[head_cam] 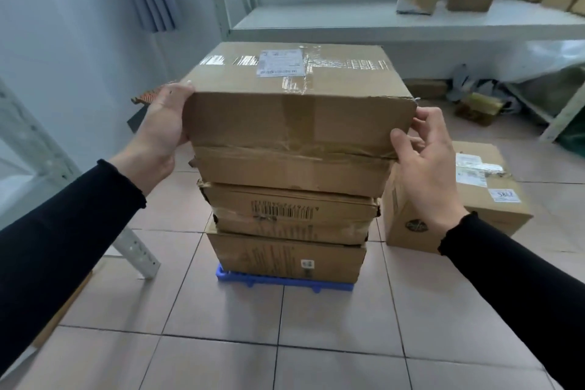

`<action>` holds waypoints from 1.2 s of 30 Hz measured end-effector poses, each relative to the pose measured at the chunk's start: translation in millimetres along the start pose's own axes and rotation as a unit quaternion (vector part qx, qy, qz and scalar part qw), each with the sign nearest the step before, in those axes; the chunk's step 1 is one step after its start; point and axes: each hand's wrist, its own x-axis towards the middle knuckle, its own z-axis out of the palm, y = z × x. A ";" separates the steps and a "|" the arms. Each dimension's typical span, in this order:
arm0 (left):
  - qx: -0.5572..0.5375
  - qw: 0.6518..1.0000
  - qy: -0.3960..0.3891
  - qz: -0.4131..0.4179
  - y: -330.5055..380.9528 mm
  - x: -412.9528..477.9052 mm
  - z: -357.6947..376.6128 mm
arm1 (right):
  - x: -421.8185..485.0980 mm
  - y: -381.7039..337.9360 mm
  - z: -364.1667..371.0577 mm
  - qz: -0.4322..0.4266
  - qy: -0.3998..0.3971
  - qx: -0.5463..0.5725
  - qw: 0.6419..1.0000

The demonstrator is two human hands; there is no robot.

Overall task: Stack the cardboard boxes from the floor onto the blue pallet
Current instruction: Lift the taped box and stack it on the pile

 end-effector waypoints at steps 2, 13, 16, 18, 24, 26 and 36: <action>0.010 1.000 -0.005 0.004 -1.4 -1.4 1.0 | 0.0 0.5 -1.1 -0.004 0.004 -0.013 1.000; 0.051 0.997 0.023 0.057 -24.0 7.4 0.1 | -10.2 16.7 -2.8 0.010 -0.008 -0.042 0.999; 0.214 0.951 0.097 0.201 -15.7 0.9 5.9 | -10.4 21.0 -9.8 0.010 -0.026 -0.063 0.998; 0.311 0.883 0.111 0.335 -2.2 -12.9 22.6 | -7.8 25.5 -21.0 0.003 -0.052 -0.095 0.994; 0.402 0.775 -0.056 0.485 28.7 -73.0 126.1 | 11.1 45.6 -81.6 -0.037 -0.107 -0.271 0.956; 0.411 0.750 -0.103 0.507 30.6 -92.9 166.0 | 16.3 56.9 -106.0 -0.034 -0.108 -0.310 0.944; 0.409 0.734 -0.294 0.455 -42.6 -139.6 338.7 | 8.2 155.3 -229.2 0.081 -0.123 -0.405 0.903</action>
